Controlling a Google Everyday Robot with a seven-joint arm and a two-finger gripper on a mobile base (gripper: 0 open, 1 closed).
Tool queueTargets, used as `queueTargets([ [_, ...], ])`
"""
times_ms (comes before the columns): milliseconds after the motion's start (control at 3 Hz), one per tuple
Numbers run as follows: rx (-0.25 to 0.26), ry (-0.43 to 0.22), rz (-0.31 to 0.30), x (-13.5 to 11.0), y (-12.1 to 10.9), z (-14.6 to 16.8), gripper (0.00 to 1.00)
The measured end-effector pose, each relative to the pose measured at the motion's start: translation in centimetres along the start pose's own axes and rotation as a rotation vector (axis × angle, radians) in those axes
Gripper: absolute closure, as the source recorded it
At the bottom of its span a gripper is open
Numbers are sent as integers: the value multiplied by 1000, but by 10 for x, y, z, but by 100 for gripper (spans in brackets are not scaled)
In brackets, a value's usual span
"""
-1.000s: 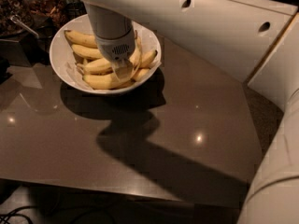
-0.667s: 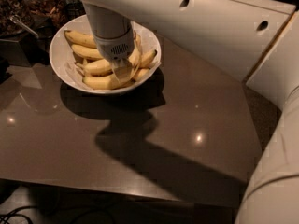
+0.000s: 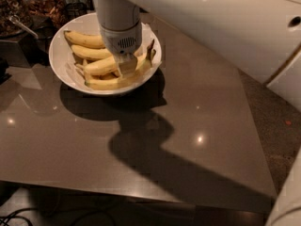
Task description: Pick banana from white bowl
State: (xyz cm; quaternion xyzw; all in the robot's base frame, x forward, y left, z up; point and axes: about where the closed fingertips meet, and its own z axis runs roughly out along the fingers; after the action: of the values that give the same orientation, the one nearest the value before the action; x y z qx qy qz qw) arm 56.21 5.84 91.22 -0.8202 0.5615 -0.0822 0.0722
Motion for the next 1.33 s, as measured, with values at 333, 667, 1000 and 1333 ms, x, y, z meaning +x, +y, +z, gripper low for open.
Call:
queueTargets([
  [333,37,-25,9,3,5,-27,100],
  [667,64,-22,13,3,7,-41,100],
  [1000,65,-22,13,3,7,-42,81],
  [1333,65,-22,13,3,7,-42,57],
])
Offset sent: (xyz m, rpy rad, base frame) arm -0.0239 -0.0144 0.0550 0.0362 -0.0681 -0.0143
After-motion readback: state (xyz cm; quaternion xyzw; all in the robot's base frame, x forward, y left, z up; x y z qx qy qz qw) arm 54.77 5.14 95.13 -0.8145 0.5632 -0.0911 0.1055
